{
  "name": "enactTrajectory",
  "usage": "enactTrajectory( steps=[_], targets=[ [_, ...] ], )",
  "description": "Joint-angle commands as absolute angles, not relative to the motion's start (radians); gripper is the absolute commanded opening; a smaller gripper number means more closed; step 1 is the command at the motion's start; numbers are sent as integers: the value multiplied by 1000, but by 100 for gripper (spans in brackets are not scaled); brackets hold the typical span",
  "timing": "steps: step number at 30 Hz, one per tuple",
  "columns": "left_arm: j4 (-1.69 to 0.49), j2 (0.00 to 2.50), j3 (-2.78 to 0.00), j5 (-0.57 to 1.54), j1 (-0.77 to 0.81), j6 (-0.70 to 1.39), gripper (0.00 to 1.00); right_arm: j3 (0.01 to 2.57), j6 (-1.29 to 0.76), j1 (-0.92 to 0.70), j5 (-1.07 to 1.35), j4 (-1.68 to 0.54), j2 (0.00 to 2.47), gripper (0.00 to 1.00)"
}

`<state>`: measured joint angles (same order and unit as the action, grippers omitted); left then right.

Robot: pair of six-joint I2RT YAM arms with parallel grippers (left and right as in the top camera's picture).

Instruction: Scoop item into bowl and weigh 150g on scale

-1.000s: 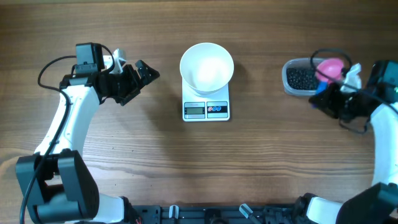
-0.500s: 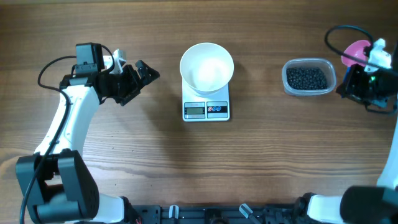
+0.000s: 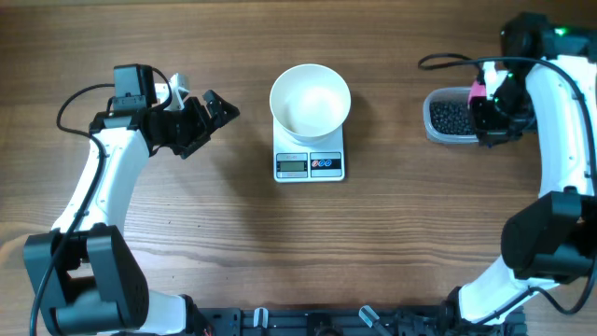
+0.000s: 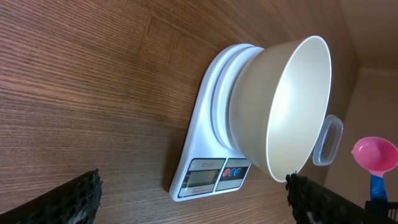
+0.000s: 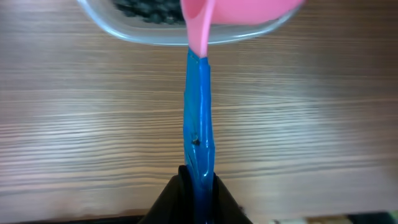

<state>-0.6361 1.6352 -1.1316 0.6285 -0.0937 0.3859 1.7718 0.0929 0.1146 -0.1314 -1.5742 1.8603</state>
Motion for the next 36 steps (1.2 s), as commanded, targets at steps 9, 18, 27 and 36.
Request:
enactTrajectory(
  steps=[9, 18, 27, 36],
  targets=[
    [-633, 1618, -1132, 626, -96, 366, 100, 1797, 209, 67, -295, -1572, 1934, 4],
    [-633, 1618, -1132, 626, -96, 366, 100, 1791, 292, 44, -353, -1550, 1973, 4],
    [-633, 1618, -1132, 626, -96, 366, 100, 1768, 287, 44, -373, -1556, 2060, 4],
    [-633, 1618, -1132, 626, -96, 366, 100, 1739, 276, 44, -465, -1531, 2102, 4]
  ],
)
